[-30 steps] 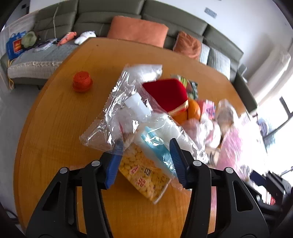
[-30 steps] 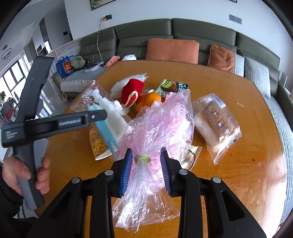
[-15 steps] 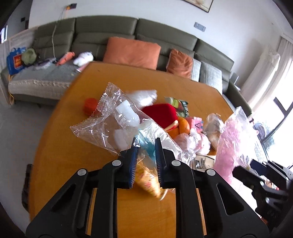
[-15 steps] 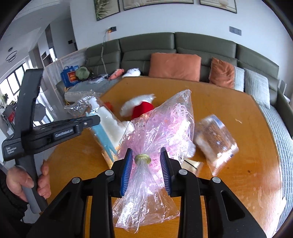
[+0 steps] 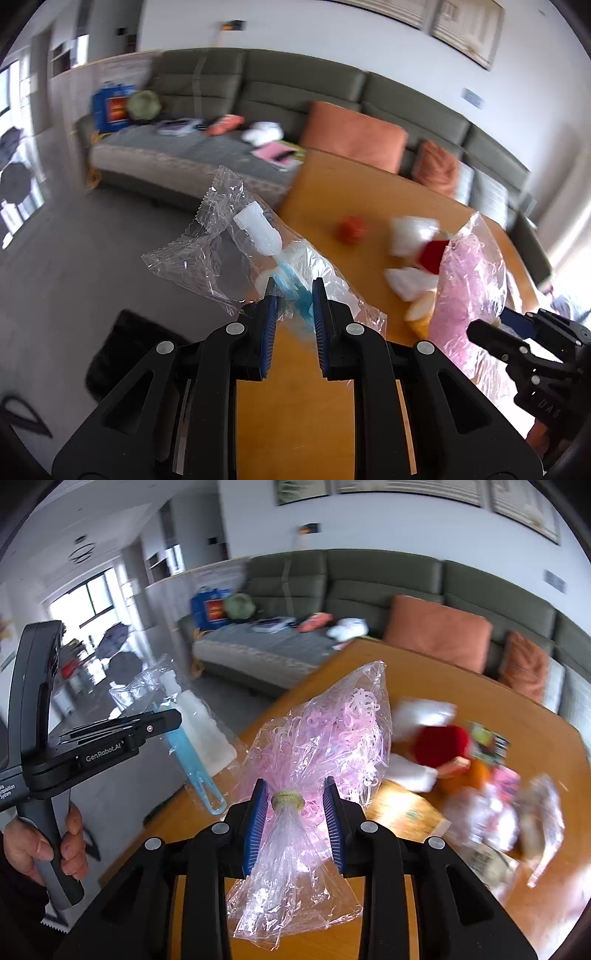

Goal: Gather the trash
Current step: 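Carry both bags over the black bin and open both grippers to drop them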

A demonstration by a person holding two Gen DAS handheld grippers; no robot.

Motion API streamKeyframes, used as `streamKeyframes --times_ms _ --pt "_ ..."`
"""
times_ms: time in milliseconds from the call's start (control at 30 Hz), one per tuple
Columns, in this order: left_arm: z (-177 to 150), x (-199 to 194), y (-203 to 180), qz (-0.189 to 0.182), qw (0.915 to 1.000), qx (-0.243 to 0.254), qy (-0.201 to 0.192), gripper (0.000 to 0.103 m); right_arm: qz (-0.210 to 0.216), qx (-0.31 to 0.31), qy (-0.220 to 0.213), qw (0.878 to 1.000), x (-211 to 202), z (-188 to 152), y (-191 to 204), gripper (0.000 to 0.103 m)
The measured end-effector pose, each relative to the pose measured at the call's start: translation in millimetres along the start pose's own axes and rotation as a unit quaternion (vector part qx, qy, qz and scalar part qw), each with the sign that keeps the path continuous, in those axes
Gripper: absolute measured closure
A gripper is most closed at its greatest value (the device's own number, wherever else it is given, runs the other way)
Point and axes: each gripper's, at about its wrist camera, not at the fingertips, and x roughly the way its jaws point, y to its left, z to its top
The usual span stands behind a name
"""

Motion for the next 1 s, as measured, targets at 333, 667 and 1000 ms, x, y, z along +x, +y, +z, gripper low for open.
streamKeyframes --times_ms 333,667,1000 --pt "-30 -31 146 0.124 0.9865 -0.105 0.02 0.085 0.115 -0.085 0.031 0.989 66 34 127 0.071" --pt "-59 -24 251 0.19 0.9603 -0.193 0.066 0.073 0.204 -0.144 0.099 0.963 157 62 245 0.065" --pt "-57 -6 311 0.264 0.9231 -0.267 0.083 0.006 0.212 -0.169 0.092 0.958 203 84 298 0.033"
